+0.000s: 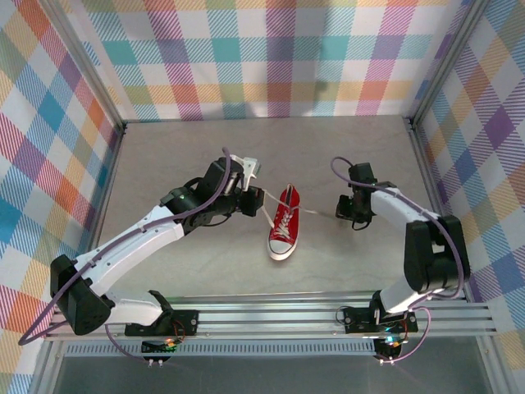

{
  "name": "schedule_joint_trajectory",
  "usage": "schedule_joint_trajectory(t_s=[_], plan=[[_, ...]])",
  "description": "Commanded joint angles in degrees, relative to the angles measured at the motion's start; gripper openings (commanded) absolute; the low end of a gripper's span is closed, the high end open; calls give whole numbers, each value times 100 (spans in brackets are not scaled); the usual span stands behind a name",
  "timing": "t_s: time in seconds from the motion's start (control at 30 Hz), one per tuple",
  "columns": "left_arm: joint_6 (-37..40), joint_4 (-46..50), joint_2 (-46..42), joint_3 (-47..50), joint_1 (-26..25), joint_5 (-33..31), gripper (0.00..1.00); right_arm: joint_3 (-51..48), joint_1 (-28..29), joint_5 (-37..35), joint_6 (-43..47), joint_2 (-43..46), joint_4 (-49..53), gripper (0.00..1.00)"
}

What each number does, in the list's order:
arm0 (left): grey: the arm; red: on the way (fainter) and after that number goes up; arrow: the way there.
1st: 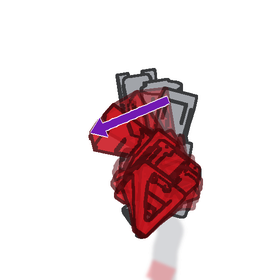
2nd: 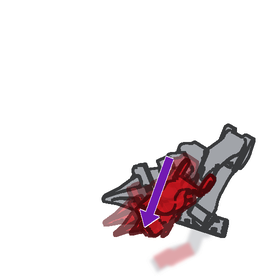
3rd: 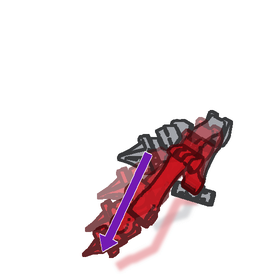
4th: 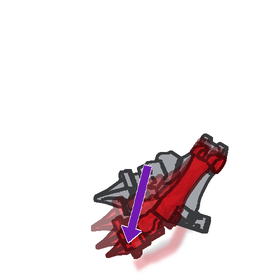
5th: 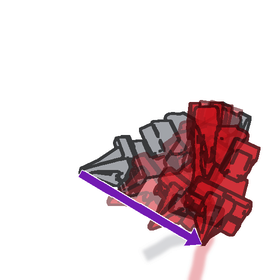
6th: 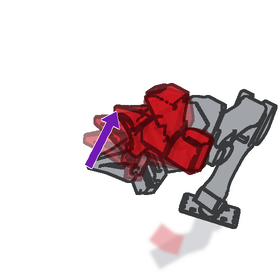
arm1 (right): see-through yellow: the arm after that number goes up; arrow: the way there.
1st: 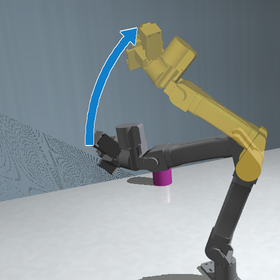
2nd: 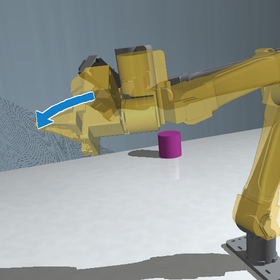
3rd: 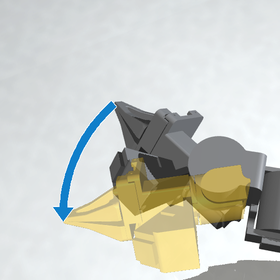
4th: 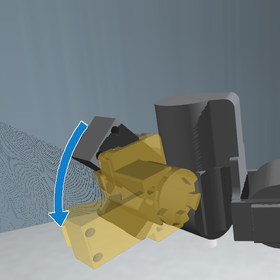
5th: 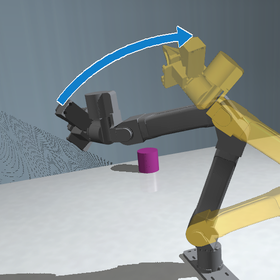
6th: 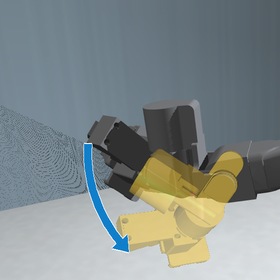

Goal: Tie the shoes

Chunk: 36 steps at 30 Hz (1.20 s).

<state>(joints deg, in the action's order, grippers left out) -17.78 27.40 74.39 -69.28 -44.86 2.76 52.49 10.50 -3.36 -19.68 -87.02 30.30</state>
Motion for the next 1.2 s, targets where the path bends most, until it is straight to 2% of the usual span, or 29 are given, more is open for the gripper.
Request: schedule_joint_trajectory(t_s=[0.0,0.13,0.37,0.5,0.63,0.73,0.93,1.17], plan=[[-124,-251,-100,-177,-62,119,0,-96,-21,203,-101,392,195,46],[-211,-343,-57,-150,-65,101,0,-356,-22,551,-290,369,72,55],[-465,-615,-14,-91,-60,260,0,-679,-13,922,-559,-92,-387,58],[-776,-893,130,-29,-63,501,0,-635,-13,869,-530,-182,-436,40],[-928,-1074,297,27,-93,591,0,-610,-9,736,-396,109,-368,22],[-1030,-1092,433,37,-119,615,0,-566,18,664,-193,415,-261,13],[-1238,-1522,784,-56,-205,504,0,-293,158,505,184,959,144,6],[-1473,-2123,1245,-254,-295,-67,0,151,347,528,490,1126,759,3]])
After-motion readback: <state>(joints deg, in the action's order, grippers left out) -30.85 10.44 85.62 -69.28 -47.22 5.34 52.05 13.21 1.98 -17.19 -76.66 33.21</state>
